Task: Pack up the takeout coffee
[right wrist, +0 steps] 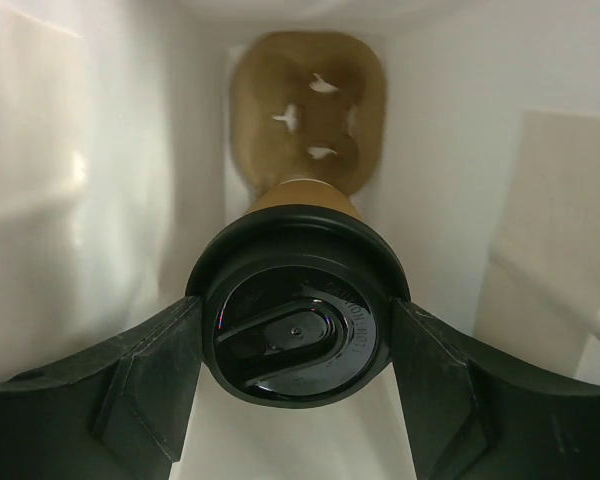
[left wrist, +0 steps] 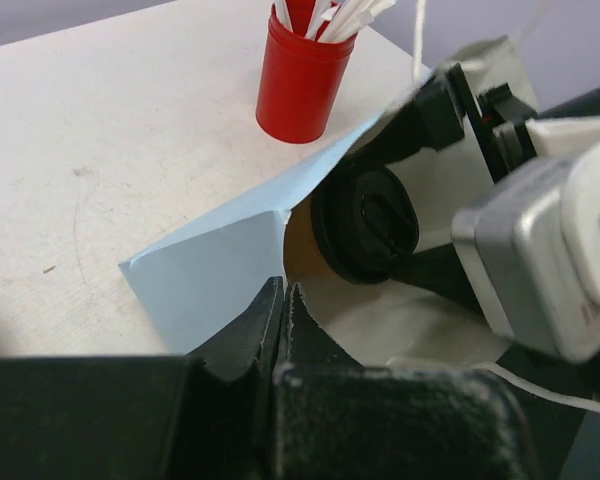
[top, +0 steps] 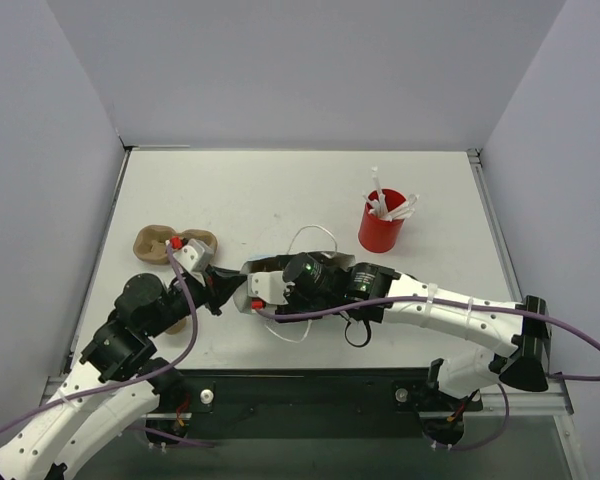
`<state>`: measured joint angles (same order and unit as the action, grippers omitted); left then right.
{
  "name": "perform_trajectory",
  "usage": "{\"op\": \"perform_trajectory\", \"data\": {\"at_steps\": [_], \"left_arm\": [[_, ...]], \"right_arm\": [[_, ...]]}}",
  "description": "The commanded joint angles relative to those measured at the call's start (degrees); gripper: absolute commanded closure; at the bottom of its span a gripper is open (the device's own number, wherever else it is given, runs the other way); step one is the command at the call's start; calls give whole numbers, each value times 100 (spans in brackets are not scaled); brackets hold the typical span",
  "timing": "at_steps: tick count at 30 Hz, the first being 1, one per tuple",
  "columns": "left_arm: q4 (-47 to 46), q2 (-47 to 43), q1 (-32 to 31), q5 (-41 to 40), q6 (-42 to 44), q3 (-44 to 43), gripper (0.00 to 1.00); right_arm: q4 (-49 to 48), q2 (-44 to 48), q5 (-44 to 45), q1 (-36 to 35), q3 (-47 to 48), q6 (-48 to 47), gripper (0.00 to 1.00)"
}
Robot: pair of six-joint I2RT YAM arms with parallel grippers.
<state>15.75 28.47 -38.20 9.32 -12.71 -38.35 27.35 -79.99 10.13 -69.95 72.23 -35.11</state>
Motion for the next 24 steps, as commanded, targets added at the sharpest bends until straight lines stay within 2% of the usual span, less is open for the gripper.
{"op": "perform_trajectory", "data": {"at_steps": [1,11,24], "left_arm": [[-441,-393,5,-9,84,318,100],[-617,-720,5,658,111,705,100],[-432,-966,5,668,41,776,100]], "right_arm": [[-432,439,42,262,-392,-189,44],[-748,563,-389,412,-859,-198,44],[-1083,89,-407,614,-956,-250,44]]}}
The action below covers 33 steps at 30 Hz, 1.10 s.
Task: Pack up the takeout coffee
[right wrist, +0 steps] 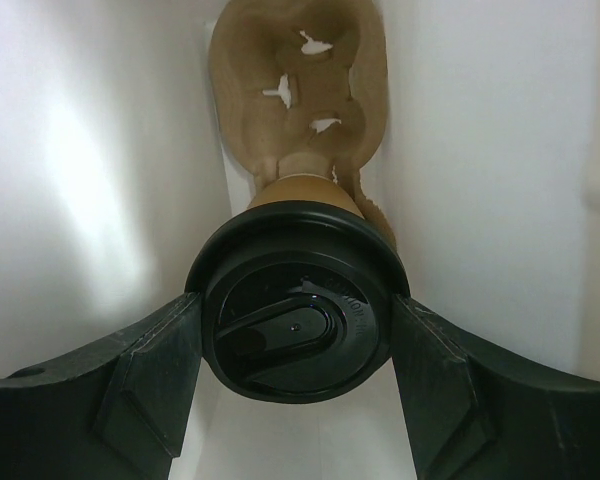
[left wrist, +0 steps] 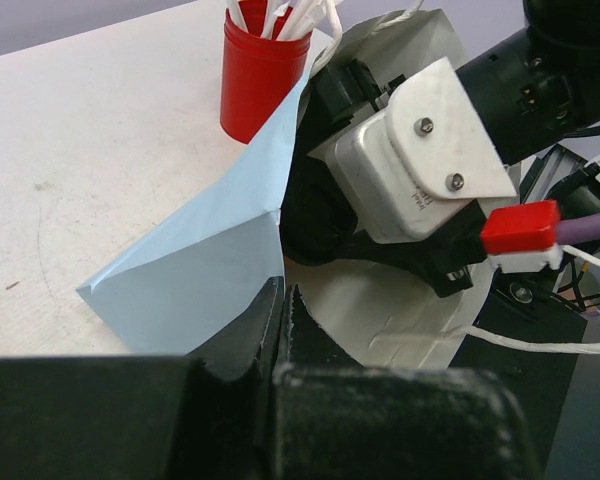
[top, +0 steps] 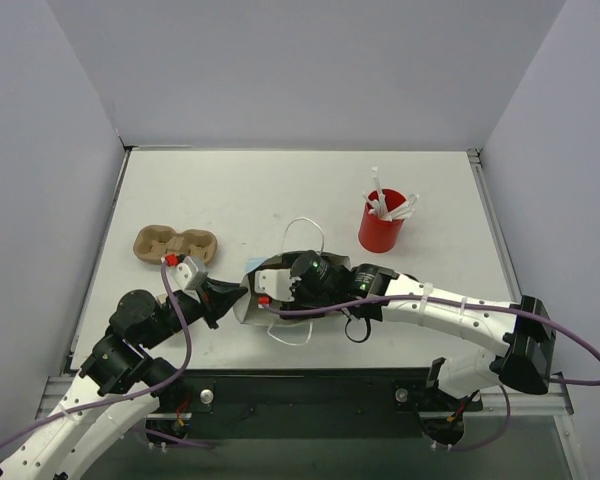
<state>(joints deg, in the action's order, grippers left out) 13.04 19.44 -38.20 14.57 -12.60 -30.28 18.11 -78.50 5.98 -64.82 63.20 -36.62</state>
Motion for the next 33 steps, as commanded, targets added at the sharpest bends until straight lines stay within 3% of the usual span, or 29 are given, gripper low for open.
{"op": "perform_trajectory", "data": {"at_steps": [1,20,33], "left_arm": [[-144,-72,5,143,21,-30,100],[-12,-37,5,143,135,13,100],[-284,-11,5,265,170,137,100]], "right_arm": [[-159,-104,35,118,-62,-100,44],[-220,-61,-27,268,87,-187,44],[105,423,281,268,-361,-926,44]]}}
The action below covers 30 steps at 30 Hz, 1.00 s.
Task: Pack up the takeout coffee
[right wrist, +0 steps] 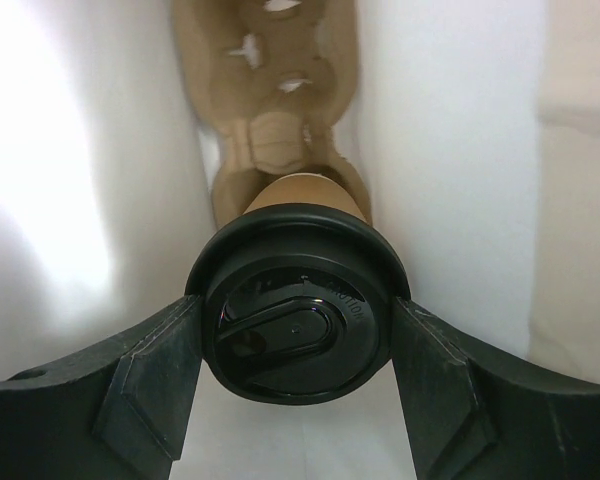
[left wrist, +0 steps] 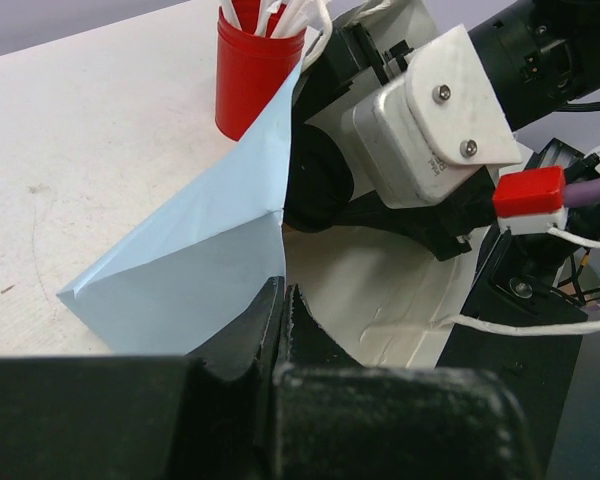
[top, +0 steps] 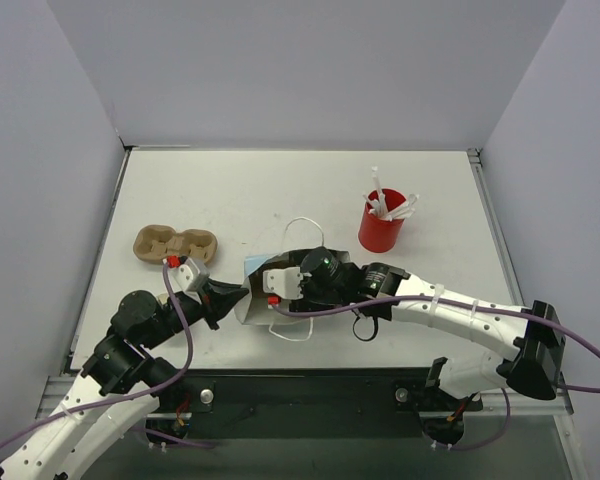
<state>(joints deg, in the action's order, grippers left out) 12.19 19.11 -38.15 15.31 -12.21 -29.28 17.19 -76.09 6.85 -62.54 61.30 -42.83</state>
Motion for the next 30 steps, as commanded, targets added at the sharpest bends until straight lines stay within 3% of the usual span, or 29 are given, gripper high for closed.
{"op": "perform_trajectory", "data": {"at_steps": [1,30], "left_arm": [[-190,31,1,226,166,27,100],[-67,128,1,306,140,19,100]], "right_arm": [[188,174,185,67,-197,-322,44],[-488,-424,238,155,-373,-648,44]]}}
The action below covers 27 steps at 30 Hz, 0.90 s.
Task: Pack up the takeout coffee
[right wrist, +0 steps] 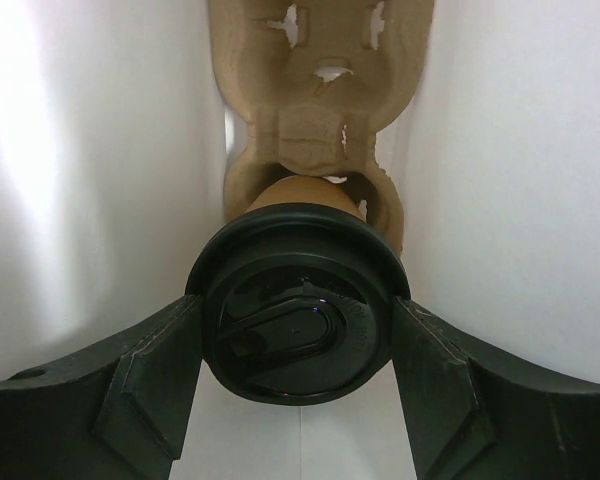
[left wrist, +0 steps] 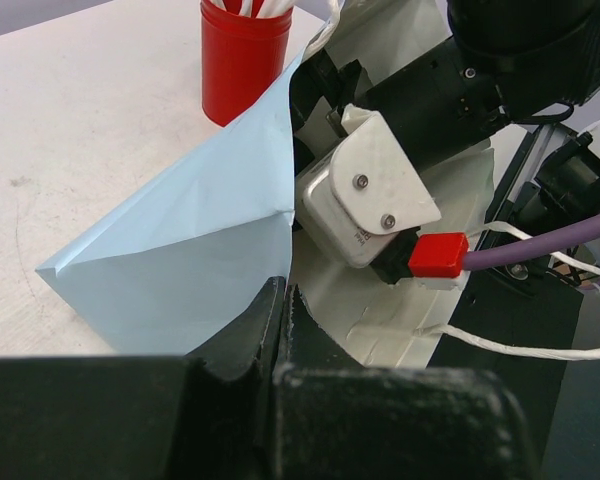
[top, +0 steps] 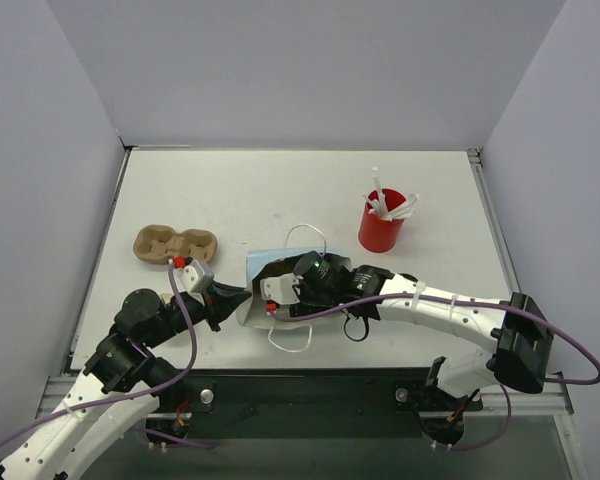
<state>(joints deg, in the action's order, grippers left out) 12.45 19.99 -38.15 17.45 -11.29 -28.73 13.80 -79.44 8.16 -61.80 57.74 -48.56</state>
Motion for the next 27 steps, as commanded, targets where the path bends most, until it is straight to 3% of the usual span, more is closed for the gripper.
{"op": "perform_trajectory", "data": {"at_steps": [1,27], "left_arm": [[-85,40,1,83,39,-27,100],[-41,102,1,-172,-356,25,100]], "right_arm": [[-167,-115,89,80,-17,-93,44],[-1301,-125,704,124,-685,13,44]]}}
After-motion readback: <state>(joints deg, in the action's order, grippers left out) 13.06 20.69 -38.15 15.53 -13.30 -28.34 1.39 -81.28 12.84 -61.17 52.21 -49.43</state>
